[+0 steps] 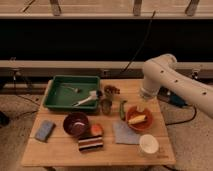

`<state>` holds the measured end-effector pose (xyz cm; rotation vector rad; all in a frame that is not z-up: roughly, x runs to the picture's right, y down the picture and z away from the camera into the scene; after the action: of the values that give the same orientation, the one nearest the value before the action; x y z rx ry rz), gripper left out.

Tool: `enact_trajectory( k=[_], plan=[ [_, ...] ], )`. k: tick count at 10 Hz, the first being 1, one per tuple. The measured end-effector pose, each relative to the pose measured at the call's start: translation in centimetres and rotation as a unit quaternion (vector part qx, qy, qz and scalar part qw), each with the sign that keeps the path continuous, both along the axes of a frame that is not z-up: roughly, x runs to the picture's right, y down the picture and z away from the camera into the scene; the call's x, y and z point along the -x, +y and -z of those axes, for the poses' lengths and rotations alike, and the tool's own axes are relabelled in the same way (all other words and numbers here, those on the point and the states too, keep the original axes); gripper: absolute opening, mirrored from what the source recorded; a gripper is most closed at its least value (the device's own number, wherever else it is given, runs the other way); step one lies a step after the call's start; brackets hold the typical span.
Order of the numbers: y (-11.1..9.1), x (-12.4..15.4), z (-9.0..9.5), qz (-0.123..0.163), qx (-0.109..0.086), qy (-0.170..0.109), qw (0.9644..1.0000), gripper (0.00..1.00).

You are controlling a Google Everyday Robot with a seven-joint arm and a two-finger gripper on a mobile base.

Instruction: Place eraser in purple bowl

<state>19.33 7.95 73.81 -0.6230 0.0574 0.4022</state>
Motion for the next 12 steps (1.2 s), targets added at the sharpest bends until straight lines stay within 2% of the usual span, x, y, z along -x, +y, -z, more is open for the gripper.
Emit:
enact_trajectory(
  k=[4,6,9,11,12],
  plan=[
    [0.0,0.1,0.0,0.002,0.001,-0.001,1.0,0.62],
    [1.3,1.4,0.5,0.027,0.001,-0.022,0.9994,0.62],
    [5.0,6.7,2.2,0.067,0.004,-0.064,0.9957,0.62],
    [8.7,11.3,2.9,0.1,0.016,-0.097,0.9901,0.62],
    [10.3,12.5,3.0,0.111,0.023,-0.108,0.9877,0.62]
  ],
)
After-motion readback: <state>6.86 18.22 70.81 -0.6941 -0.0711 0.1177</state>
